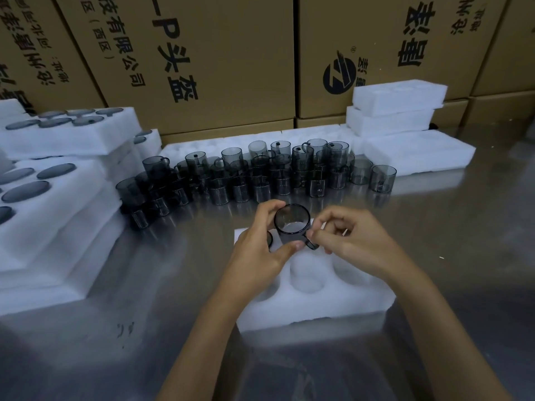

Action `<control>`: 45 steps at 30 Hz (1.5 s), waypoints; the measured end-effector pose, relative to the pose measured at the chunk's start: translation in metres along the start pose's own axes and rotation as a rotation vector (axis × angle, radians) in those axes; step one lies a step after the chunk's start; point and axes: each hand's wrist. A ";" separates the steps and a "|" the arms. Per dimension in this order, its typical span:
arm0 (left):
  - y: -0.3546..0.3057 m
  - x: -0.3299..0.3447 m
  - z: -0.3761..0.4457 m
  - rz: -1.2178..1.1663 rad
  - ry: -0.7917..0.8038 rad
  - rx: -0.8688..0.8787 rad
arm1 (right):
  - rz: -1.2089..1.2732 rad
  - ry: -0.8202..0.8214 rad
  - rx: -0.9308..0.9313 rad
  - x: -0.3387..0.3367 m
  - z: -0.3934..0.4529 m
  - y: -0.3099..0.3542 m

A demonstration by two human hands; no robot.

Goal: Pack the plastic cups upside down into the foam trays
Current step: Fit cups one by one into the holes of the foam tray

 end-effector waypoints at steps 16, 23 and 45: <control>0.001 0.006 0.000 0.331 0.067 0.003 | -0.258 -0.072 -0.074 0.001 0.005 -0.015; 0.001 0.008 0.001 0.666 0.130 -0.029 | -0.478 0.004 -0.003 0.002 0.007 -0.021; -0.005 -0.006 0.037 0.189 -0.125 -0.147 | 0.401 -0.449 0.325 -0.021 0.018 -0.053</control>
Point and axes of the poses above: each hand's wrist, its own z-axis towards the middle knuckle, its own x-axis out of the palm, y = z × x, and after that the axes turned 4 degrees about z, right-handed
